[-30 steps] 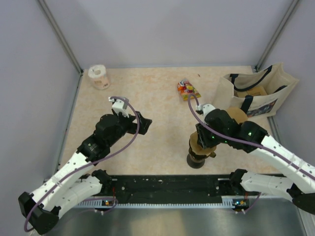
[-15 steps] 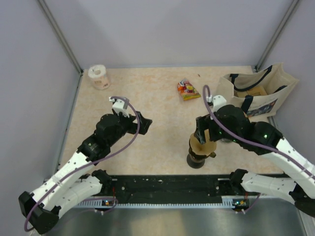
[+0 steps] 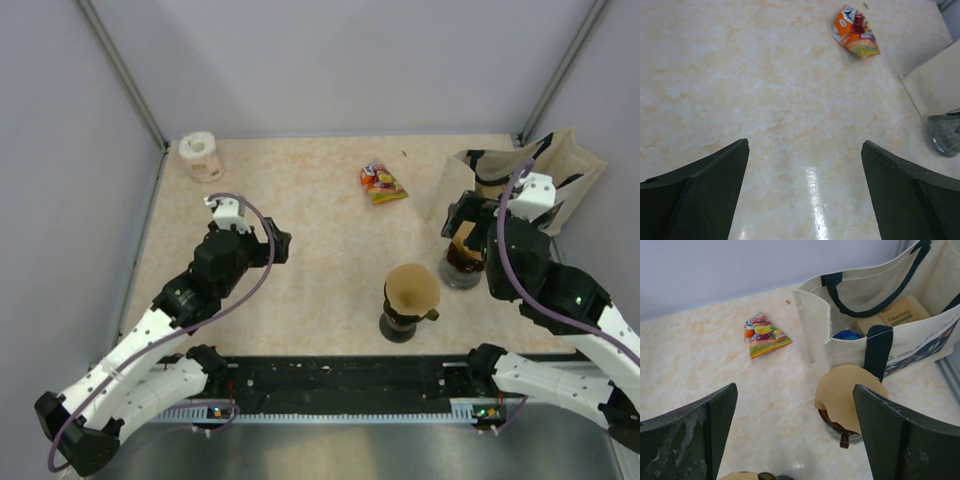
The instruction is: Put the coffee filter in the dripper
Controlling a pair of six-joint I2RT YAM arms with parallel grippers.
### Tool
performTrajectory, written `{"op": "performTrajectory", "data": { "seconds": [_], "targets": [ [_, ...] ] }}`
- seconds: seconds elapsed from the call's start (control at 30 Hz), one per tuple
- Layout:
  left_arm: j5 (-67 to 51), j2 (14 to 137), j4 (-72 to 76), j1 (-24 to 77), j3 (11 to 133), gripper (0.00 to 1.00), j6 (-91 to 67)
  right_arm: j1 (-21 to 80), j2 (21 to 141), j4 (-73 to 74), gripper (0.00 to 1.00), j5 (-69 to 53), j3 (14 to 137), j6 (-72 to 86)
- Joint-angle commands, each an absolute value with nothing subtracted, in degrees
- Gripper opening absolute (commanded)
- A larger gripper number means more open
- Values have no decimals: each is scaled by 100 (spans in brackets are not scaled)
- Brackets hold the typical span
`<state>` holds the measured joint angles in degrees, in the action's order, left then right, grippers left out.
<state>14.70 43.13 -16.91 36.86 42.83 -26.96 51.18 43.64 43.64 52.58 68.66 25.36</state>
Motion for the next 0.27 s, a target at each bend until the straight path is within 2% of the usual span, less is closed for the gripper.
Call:
{"op": "performTrajectory", "data": {
  "seconds": [0.0,0.23],
  "targets": [
    [2461,4500,-2118,3683,4623,99,-3014,5071,4482,3912,99,6372,6900,2506],
    [2566,4403,-2083,3691,4518,99,-3023,5071,4474,3569,99,6188,6689,2373]
  ]
}}
